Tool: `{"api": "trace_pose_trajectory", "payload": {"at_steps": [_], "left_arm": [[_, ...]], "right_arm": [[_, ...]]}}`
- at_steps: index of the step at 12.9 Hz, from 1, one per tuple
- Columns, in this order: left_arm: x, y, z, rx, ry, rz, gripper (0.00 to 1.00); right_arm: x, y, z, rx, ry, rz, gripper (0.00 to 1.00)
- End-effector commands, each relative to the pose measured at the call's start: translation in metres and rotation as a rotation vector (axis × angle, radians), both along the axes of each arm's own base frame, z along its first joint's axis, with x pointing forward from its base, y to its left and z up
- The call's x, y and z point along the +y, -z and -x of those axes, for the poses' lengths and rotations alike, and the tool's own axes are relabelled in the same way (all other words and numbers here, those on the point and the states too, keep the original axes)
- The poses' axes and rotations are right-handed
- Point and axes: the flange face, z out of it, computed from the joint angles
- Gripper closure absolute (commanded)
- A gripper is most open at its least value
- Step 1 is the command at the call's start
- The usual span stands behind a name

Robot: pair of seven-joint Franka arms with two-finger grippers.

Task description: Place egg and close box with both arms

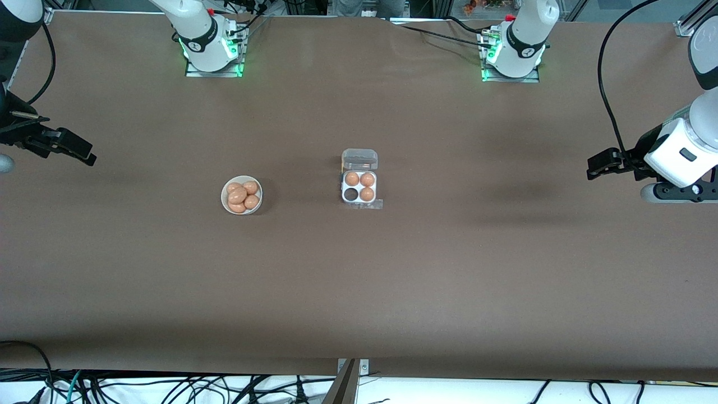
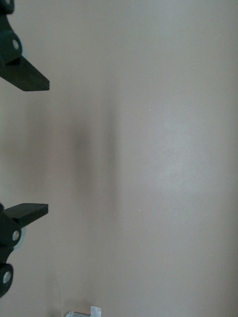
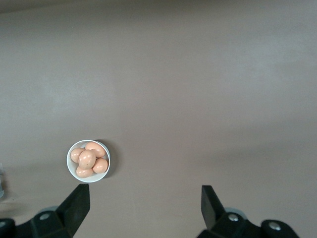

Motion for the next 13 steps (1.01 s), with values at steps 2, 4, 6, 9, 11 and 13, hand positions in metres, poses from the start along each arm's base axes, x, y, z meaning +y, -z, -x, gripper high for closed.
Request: {"api": "trace_pose_trajectory", "payload": {"at_steps": [2, 4, 6, 9, 11, 13], "left_arm": [[0.001, -0.001, 0.002, 0.005, 0.006, 0.014, 0.00], [0.001, -0.001, 0.002, 0.005, 0.006, 0.014, 0.00], [0.001, -0.001, 0.002, 0.005, 0.006, 0.014, 0.00], [0.001, -0.001, 0.003, 0.007, 0.007, 0.014, 0.00], [0.001, 0.001, 0.002, 0.010, 0.006, 0.014, 0.00], [0.001, 0.000, 0.003, 0.007, 0.006, 0.014, 0.00]], "right_arm": [[0.005, 0.016, -0.003, 0.028, -0.004, 0.012, 0.00], [0.026, 0.027, -0.009, 0.045, -0.049, 0.016, 0.00], [0.036, 0.042, -0.017, 0.057, -0.064, 0.016, 0.00], [0.065, 0.076, -0.034, 0.056, -0.030, 0.008, 0.00], [0.094, 0.097, -0.042, 0.053, 0.096, 0.007, 0.00], [0.129, 0.122, -0.054, 0.015, 0.219, -0.022, 0.00]]}}
